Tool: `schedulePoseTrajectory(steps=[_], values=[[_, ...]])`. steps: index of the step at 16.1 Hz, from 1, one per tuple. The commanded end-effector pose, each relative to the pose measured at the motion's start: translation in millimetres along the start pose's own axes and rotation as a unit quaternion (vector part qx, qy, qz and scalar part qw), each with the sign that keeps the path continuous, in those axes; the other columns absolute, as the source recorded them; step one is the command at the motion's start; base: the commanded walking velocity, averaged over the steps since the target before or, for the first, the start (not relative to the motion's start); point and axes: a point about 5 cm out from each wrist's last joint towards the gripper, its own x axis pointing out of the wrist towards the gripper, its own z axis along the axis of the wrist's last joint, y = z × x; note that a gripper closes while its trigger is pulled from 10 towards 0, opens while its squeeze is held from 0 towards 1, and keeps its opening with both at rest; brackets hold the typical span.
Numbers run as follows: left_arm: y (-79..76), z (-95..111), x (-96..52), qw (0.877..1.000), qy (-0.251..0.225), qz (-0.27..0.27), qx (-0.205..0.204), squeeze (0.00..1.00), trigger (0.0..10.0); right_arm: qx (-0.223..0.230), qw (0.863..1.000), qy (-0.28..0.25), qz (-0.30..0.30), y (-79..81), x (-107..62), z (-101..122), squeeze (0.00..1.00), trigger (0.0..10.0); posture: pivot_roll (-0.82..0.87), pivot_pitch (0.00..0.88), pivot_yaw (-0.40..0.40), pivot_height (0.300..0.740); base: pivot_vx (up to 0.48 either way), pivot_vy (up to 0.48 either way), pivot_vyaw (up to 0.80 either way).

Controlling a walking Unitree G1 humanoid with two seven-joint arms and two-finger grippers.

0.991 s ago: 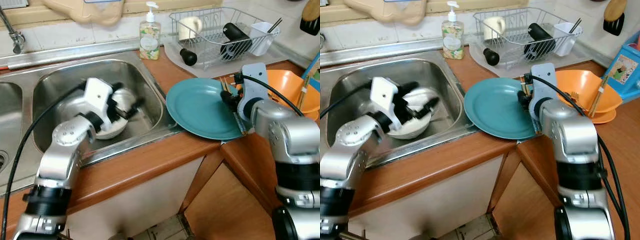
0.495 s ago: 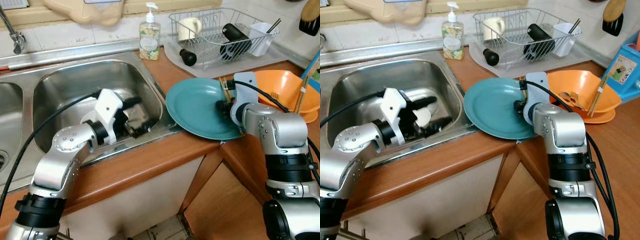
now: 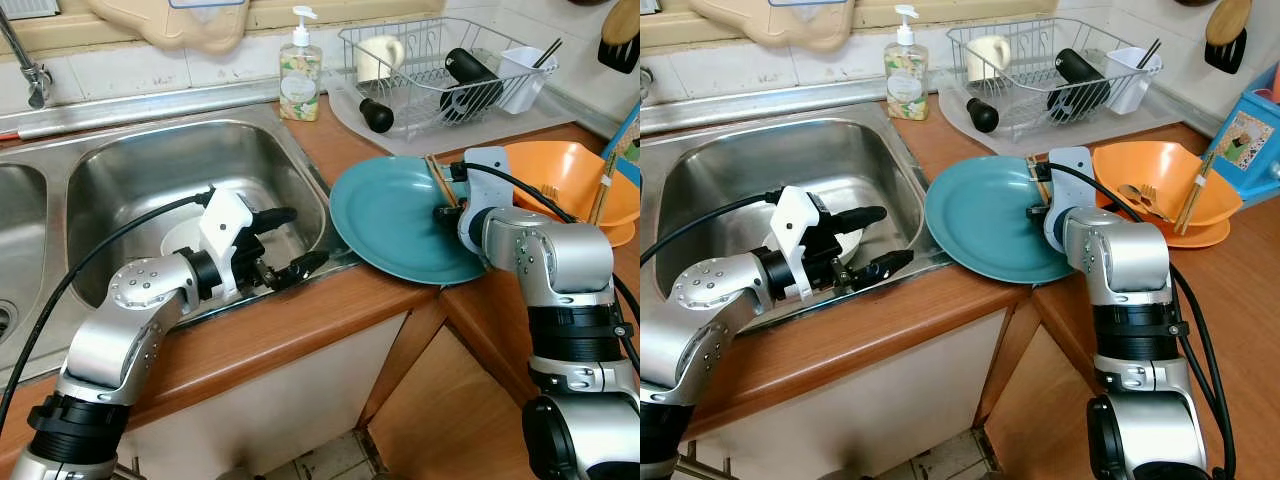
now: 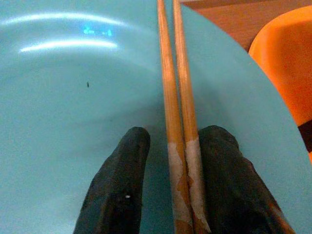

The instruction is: Kitchen organization

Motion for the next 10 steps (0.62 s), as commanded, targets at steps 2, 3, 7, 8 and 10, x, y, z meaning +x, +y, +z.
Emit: schedulePoseTrajectory(steps=[2,3,7,8,10], values=[[-3.6,2.1,1.9,1.0,0.006,-0.016,0.003,0.0,10.0,0.01,1.0,0.027,0.005,0.6,4.1,-8.0,0.0,0.7,-0.19,0.0,-0.03,0.74,0.0,0.0,0.0],[-3.8,2.1,1.8,1.0,0.006,-0.017,0.002,0.0,10.0,0.011,1.0,0.026,0.005,0.4,4.0,-8.0,0.0,0.7,-0.19,0.0,-0.03,0.74,0.0,0.0,0.0],[-4.0,1.8,1.7,1.0,0.011,-0.019,0.003,0.0,10.0,0.014,1.0,0.021,0.004,-1.3,2.8,-6.2,0.0,0.4,-0.19,0.0,-0.026,0.74,0.0,0.0,0.0],[-4.1,1.8,2.0,1.0,0.011,-0.02,0.003,0.0,10.0,0.013,1.0,0.019,0.004,-1.3,2.3,-5.5,0.0,0.1,-0.19,0.0,-0.026,0.74,0.0,0.0,0.0],[-4.0,2.6,3.8,1.0,0.011,-0.019,0.004,0.0,10.0,0.009,1.0,0.011,0.001,-1.7,1.5,-3.2,0.0,0.0,-0.18,0.0,-0.027,0.74,0.0,0.0,0.0]])
